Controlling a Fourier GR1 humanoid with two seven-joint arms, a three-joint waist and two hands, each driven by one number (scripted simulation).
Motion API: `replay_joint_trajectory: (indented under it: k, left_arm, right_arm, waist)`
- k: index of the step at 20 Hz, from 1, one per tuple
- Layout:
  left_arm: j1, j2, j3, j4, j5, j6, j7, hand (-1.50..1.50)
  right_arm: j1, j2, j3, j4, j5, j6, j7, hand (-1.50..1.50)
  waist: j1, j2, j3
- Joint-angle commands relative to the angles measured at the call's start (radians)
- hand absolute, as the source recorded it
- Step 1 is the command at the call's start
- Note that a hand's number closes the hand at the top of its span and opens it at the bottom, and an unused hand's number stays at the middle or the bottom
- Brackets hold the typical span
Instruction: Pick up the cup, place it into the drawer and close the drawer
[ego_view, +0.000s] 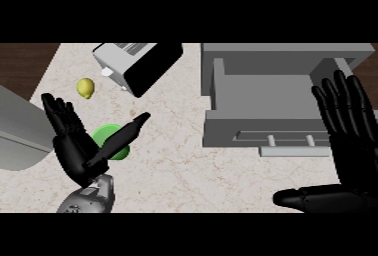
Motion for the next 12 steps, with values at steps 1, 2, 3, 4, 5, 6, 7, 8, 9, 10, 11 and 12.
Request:
replay_joint_trajectory:
  k: [1, 2, 3, 4, 5, 6, 7, 8, 9, 10, 11, 12]
  left_arm:
    - [0.054, 0.000, -0.021, 0.090, 0.133, 0.039, -0.173, -1.50]
    - [0.037, 0.000, 0.015, 0.089, 0.115, 0.043, -0.129, -1.50]
    - [0.100, 0.000, 0.020, 0.061, 0.153, 0.009, -0.187, -1.50]
    - [0.097, 0.000, 0.020, 0.048, 0.151, 0.014, -0.174, -1.50]
    - [0.139, 0.000, 0.007, 0.048, 0.147, 0.026, -0.178, -1.50]
    - [0.104, 0.000, -0.028, 0.083, 0.195, 0.082, -0.230, -1.50]
    - [0.101, 0.000, 0.096, 0.133, 0.269, -0.048, -0.297, -1.50]
    - [0.167, 0.000, 0.053, 0.086, 0.255, -0.023, -0.310, -1.50]
    - [0.141, 0.000, -0.010, 0.118, 0.245, 0.055, -0.303, -1.50]
    - [0.122, 0.000, 0.034, 0.155, 0.289, 0.002, -0.330, -1.50]
    - [0.180, 0.000, 0.003, 0.158, 0.342, 0.017, -0.427, -1.50]
    - [0.178, 0.000, 0.032, 0.122, 0.320, -0.019, -0.363, -1.50]
  right_arm:
    - [-0.054, -0.008, -0.025, 0.062, 0.005, 0.001, -0.015, -1.50]
    - [0.021, -0.003, 0.016, -0.048, 0.005, 0.004, 0.048, -1.50]
    - [-0.028, 0.016, 0.008, -0.049, 0.011, -0.038, 0.069, -1.50]
    - [-0.053, 0.026, 0.020, 0.014, 0.042, -0.046, 0.045, -1.50]
    - [-0.018, -0.028, -0.066, 0.055, -0.047, 0.039, -0.034, -1.50]
    - [-0.048, -0.025, -0.028, -0.023, -0.028, 0.013, 0.075, -1.50]
    - [-0.024, -0.023, -0.034, 0.026, -0.036, 0.036, 0.015, -1.50]
    - [-0.020, 0.004, 0.017, -0.101, 0.004, -0.032, 0.134, -1.50]
    - [-0.101, -0.034, -0.052, 0.006, -0.038, -0.001, 0.110, -1.50]
    - [-0.054, 0.003, 0.001, -0.012, -0.004, -0.013, 0.087, -1.50]
    - [-0.025, -0.012, -0.041, 0.015, -0.032, 0.019, 0.023, -1.50]
    - [-0.017, -0.031, -0.029, -0.039, -0.031, 0.036, 0.071, -1.50]
  waist:
    - [0.000, 0.001, 0.000]
    - [-0.002, 0.000, 0.000]
    - [0.001, 0.000, 0.000]
    - [0.003, 0.000, 0.000]
    - [0.003, 0.000, 0.000]
    - [0.000, 0.000, 0.000]
    - [0.001, 0.001, 0.000]
    - [0.001, -0.001, 0.000]
    - [0.002, 0.000, 0.000]
    - [0.001, 0.000, 0.000]
    - [0.001, 0.000, 0.000]
    - [0.001, 0.000, 0.000]
